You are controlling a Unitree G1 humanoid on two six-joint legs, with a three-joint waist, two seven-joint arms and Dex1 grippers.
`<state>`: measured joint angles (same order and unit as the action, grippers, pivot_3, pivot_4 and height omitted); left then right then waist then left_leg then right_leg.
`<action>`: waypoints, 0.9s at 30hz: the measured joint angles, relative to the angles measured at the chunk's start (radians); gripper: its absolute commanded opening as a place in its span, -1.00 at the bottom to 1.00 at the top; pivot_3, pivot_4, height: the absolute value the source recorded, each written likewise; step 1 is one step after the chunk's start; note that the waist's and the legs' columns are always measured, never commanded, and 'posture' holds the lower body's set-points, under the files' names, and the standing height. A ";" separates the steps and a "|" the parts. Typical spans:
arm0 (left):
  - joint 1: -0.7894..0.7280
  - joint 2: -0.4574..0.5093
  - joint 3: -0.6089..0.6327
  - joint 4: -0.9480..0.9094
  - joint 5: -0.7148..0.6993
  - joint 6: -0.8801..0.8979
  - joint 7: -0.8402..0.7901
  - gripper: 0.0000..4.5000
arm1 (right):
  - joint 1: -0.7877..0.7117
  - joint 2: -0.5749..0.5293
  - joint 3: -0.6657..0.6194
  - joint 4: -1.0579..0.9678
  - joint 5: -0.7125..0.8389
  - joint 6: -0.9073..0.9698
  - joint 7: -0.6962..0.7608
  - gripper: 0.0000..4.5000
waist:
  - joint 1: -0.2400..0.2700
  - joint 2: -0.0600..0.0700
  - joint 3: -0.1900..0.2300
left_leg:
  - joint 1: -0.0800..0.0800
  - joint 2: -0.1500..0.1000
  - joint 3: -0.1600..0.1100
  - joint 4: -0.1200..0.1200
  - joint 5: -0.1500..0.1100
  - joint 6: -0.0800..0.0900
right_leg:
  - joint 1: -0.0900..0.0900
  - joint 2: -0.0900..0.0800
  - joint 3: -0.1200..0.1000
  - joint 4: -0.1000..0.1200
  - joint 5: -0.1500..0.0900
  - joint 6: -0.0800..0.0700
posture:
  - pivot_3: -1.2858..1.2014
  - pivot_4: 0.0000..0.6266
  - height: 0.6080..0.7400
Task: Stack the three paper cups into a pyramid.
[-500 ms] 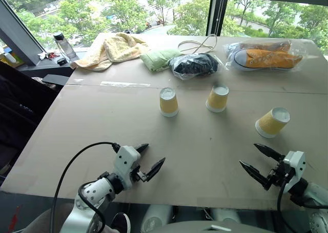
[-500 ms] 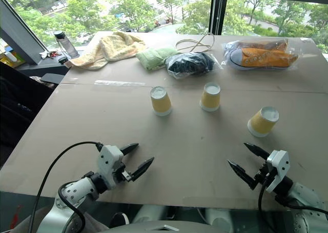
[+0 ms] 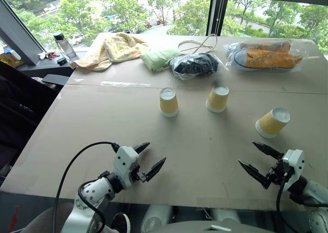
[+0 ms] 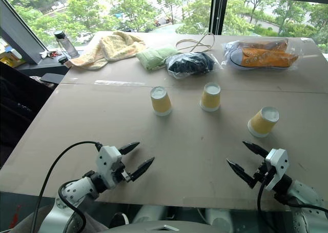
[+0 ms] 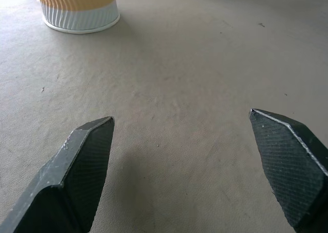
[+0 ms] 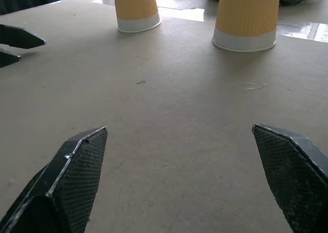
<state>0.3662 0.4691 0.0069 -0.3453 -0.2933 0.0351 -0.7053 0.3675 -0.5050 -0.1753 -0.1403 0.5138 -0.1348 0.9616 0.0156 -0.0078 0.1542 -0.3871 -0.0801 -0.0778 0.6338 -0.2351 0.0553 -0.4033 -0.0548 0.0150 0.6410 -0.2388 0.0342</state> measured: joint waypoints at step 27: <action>-0.501 -0.062 0.008 0.157 0.008 0.051 0.095 0.92 | -0.052 -0.023 0.024 -0.277 0.089 0.093 0.020 1.00 | 0.002 -0.001 0.000 | 0.000 -0.001 -0.001 0.001 0.001 0.001 | 0.000 0.001 -0.002 0.000 0.003 0.004 | 0.03 -0.52 1.00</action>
<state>-0.1347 0.4070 0.0154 -0.1883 -0.2851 0.0864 -0.6104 0.3159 -0.5283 -0.1511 -0.4172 0.6025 -0.0419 0.9815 0.0177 -0.0086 0.1538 -0.3871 -0.0808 -0.0787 0.6344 -0.2344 0.0562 -0.4036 -0.0541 0.0132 0.6413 -0.2357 0.0382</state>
